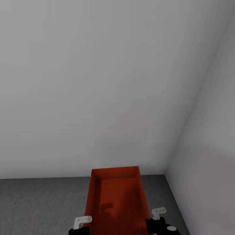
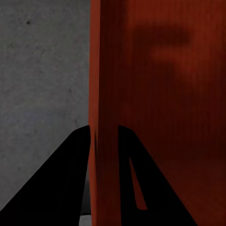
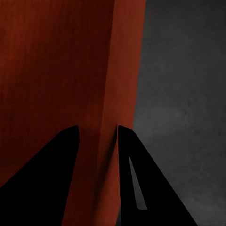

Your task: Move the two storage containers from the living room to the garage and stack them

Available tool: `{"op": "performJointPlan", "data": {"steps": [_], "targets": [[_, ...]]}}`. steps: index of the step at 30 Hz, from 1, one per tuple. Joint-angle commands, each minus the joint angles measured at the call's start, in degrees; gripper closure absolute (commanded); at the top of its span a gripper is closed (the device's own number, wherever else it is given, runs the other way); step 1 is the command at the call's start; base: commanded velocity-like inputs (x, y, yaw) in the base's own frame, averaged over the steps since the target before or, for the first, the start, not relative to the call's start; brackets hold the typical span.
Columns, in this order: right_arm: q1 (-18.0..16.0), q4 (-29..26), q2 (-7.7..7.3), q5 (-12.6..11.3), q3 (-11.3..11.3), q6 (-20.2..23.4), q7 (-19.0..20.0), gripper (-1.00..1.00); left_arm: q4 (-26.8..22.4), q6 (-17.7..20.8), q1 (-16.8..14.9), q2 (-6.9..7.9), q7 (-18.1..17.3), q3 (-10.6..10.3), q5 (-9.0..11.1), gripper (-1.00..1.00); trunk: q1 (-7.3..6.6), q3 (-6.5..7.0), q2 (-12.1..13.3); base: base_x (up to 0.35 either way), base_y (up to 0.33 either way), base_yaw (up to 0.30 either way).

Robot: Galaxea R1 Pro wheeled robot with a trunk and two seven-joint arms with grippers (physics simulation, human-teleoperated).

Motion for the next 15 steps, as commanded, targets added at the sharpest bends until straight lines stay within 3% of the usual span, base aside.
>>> {"op": "performJointPlan", "data": {"steps": [1, 15], "targets": [[-0.02, 0.04, 0.03, 0.26, 0.1, 0.4, 0.77, 1.0, -0.2, -0.11, -0.01, 1.35, 2.05, -0.21, -0.04, 1.0, 0.23, -0.35, -0.48, 0.0, 0.0, 0.0], [-0.02, 0.06, 0.03, 0.26, 0.1, 0.42, 0.77, 1.0, -0.2, -0.05, -0.01, 1.35, 2.05, -0.21, -0.11, 1.0, 3.31, -4.15, -6.09, 0.0, 0.0, 0.0]]}}
